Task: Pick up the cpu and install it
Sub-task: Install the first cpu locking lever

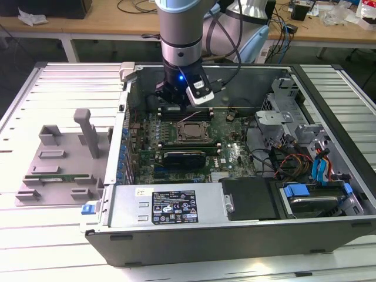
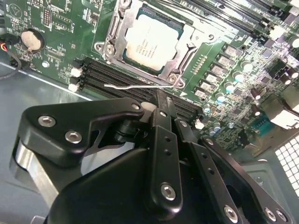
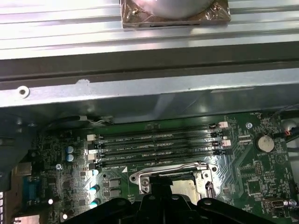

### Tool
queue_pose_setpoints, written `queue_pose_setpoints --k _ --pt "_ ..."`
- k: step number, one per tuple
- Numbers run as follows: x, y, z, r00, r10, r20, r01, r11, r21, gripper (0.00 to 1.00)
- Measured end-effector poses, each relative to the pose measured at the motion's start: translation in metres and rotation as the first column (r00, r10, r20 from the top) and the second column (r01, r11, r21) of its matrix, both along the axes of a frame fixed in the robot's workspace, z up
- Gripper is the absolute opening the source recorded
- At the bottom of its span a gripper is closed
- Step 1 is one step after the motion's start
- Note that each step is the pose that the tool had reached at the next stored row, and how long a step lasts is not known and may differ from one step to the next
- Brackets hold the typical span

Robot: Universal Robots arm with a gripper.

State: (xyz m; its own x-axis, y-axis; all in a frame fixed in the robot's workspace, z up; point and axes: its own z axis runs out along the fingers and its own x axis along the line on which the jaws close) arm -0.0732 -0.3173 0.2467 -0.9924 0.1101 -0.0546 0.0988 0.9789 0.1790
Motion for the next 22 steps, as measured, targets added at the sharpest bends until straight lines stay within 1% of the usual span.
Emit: queue_pose_setpoints --k 1,2,3,4,5,7,8,10,13,16,19,21,22 --pt "-0.0001 0.0001 -0.0009 1.0 0.0 0.0031 0.0 1.0 0.0004 0.11" --pt "-0.0001 0.0 -0.0014 1.0 0.0 0.0082 0.0 1.0 0.0 0.11" --pt "0.0 0.0 -0.002 0.9999 0.0 0.0146 0.0 1.0 -0.0001 0.11" --pt "0.0 0.0 -0.0029 0.9997 0.0 0.0227 0.0 1.0 0.0009 0.11" --pt "0.0001 0.0001 -0.0042 0.9997 0.0 0.0256 0.0 1.0 0.004 0.11" --pt "0.0 0.0 -0.0056 0.9996 0.0 0.0272 0.0 1.0 0.0048 0.11" --pt "0.0 0.0 -0.007 0.9996 0.0 0.0279 0.0 1.0 0.0076 0.11" --pt "0.0002 0.0 -0.0088 0.9996 0.0 0.028 0.0 1.0 0.01 0.11" --pt "0.0054 0.0006 -0.0124 0.9996 -0.002 0.0279 0.002 0.9999 0.0113 0.11" --pt "0.0088 0.0014 -0.0144 0.9996 -0.006 0.028 0.006 0.9999 0.0114 0.11" --pt "0.009 0.0019 -0.0166 0.9979 -0.059 0.028 0.058 0.9982 0.0114 0.11" --pt "0.009 0.0026 -0.0171 0.9973 -0.068 0.028 0.068 0.9976 0.0116 0.11" --pt "0.009 0.0038 -0.0176 0.9969 -0.073 0.0279 0.073 0.9973 0.0116 0.11"
